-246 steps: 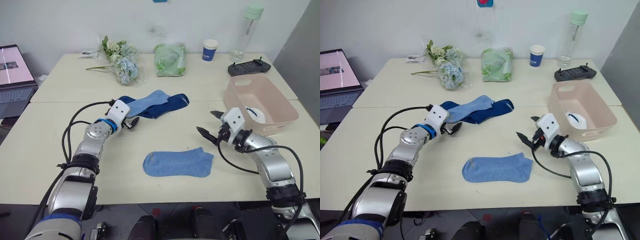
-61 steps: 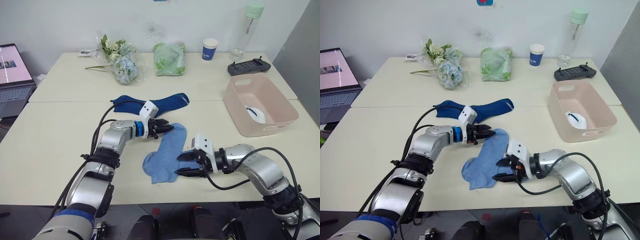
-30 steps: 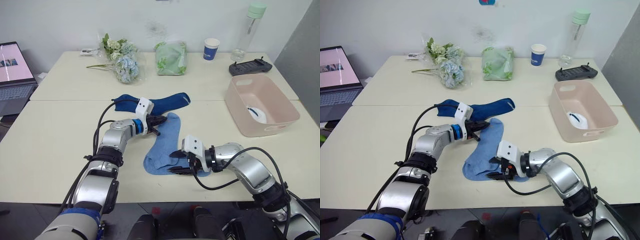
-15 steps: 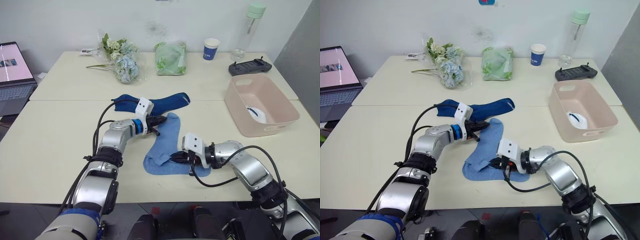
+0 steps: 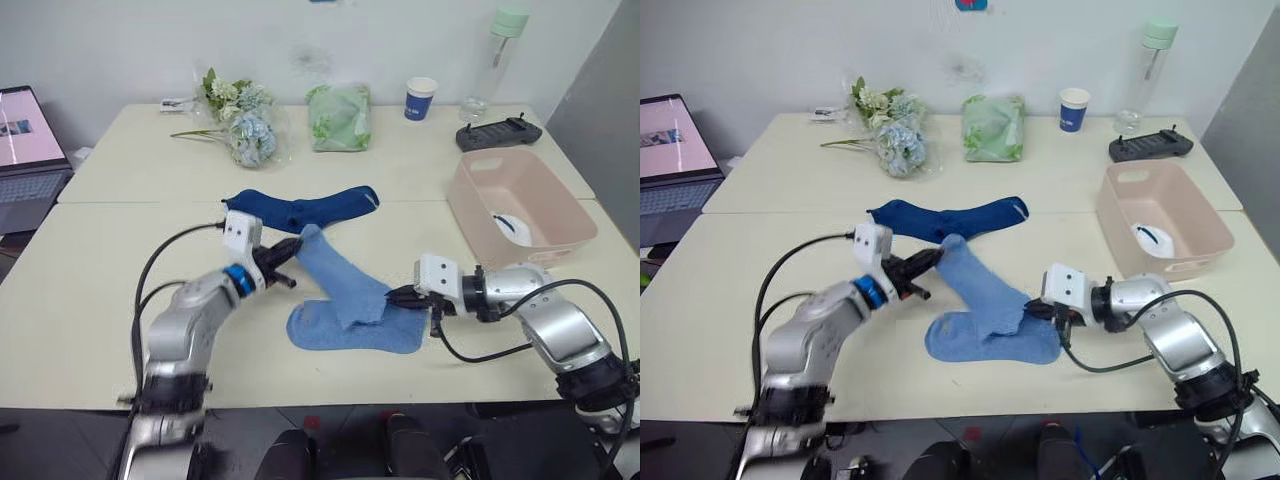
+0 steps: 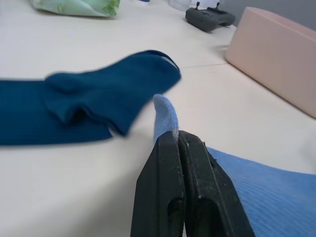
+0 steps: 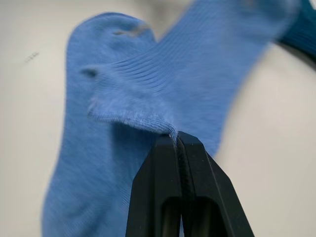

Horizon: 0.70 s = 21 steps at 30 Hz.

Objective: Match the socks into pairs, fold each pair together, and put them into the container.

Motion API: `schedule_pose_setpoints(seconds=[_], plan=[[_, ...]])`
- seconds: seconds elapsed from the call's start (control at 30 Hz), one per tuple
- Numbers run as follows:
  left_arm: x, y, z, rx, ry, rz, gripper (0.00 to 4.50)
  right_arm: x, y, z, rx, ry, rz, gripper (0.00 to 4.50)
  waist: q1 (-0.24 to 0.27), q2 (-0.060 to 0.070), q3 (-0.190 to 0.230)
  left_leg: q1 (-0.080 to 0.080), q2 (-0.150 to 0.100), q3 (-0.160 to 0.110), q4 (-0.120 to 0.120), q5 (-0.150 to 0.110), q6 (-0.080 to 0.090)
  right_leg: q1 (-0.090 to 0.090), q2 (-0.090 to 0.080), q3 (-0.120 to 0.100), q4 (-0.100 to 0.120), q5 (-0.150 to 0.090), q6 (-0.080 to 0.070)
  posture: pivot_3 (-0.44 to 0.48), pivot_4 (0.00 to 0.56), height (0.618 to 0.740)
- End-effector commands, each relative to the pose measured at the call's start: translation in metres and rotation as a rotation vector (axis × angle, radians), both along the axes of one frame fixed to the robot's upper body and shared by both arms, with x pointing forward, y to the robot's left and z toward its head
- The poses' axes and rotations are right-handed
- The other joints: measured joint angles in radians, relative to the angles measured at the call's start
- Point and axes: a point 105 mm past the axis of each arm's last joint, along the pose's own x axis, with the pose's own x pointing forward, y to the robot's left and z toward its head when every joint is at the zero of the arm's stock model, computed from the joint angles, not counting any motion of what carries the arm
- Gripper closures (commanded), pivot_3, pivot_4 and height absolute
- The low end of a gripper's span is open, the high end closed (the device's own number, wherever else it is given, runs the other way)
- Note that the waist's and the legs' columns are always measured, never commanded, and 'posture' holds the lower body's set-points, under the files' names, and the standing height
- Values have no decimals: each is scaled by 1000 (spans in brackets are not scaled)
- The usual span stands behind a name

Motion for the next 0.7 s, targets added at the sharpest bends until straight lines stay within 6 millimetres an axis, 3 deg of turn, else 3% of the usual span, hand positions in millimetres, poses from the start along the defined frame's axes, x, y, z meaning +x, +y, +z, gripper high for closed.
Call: schedule_pose_setpoints(seconds=[0.03,0.17,0.27,0.37,0.47,0.57,0.7], plan=[[-27,-12,12,-33,-9,-4,4500,12,-8,10,1,-64,8,4424,3,0,0,0,0,0,0,0,0,0,0,0,0,0,0,0,150,740],[-42,-12,4,-64,37,58,4500,18,-13,6,20,-53,6,4424,6,0,0,2,-1,0,1,0,0,2,0,0,0,0,0,0,150,740],[-48,-8,-5,-79,57,111,4500,17,-21,4,36,-37,-13,3488,7,0,0,2,-1,0,0,0,0,2,0,0,-1,0,0,0,150,740],[-53,-6,-12,-67,77,93,3903,18,-31,5,59,-22,-69,2465,9,0,0,1,-1,0,0,0,0,2,0,0,-1,0,0,0,150,740],[-55,1,-14,-45,84,97,3012,17,-43,6,68,0,-138,1504,9,0,0,2,-1,1,0,0,0,3,0,0,0,0,0,0,150,740],[-62,21,-8,-25,103,43,2093,15,-57,20,199,70,-331,1456,11,0,0,1,-1,0,-1,0,0,2,0,0,0,0,0,0,150,740],[-60,46,-2,3,142,1,2093,-6,-35,24,344,238,-396,1456,7,2,-1,1,0,1,-1,0,0,1,1,1,0,0,-1,0,150,740]])
